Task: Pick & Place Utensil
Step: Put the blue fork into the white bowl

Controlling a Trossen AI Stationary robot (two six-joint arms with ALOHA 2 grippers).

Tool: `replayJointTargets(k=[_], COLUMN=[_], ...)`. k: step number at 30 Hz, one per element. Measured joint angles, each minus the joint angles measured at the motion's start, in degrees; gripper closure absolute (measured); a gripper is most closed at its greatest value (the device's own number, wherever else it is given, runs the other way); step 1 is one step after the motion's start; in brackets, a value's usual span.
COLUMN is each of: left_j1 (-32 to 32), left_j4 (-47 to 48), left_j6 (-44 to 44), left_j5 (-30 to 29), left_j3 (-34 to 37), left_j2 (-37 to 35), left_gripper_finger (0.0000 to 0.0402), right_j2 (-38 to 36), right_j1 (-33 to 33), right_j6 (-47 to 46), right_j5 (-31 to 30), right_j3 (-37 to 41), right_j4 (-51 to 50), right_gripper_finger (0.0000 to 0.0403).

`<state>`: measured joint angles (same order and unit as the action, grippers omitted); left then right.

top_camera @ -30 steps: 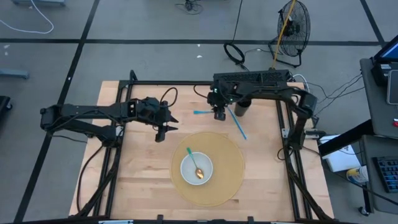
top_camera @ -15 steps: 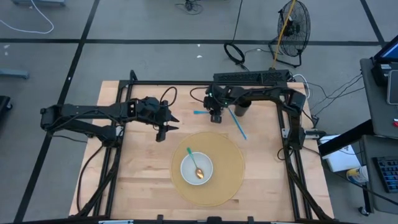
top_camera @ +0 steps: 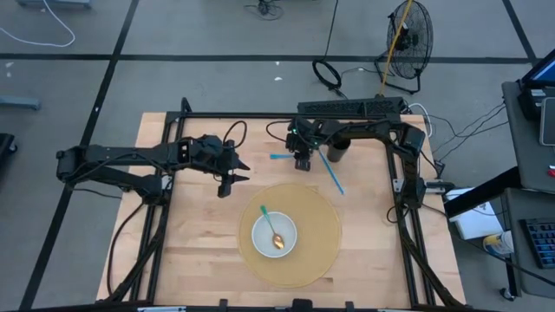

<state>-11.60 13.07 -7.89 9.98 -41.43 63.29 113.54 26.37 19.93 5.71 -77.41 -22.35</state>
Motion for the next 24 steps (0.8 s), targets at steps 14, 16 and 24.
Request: replayJointTargets(k=[14,16,24], left_j1=[0.0,0.0,0.1], left_j4=[-0.1,-0.1,-0.1], left_j6=[0.7,0.9,1.1], left_j5=[0.0,0.0,0.1], left_j3=[0.0,0.0,0.0], left_j2=[0.0,0.0,0.0], left_gripper_finger=[0.0243,0.0243,0.0243], right_j2=[1.1,1.7,2.5], right_j1=[0.2,0.0,-0.3], right_j6=[-2.6,-3.1,-4.4], right_j5=[0.0,0.3,-0.9], right_j3=[0.0,0.0,-0.2], right_j4=[-0.6,-0.3,-0.5], right_gripper_finger=[0.0261,0.0261,0.0286])
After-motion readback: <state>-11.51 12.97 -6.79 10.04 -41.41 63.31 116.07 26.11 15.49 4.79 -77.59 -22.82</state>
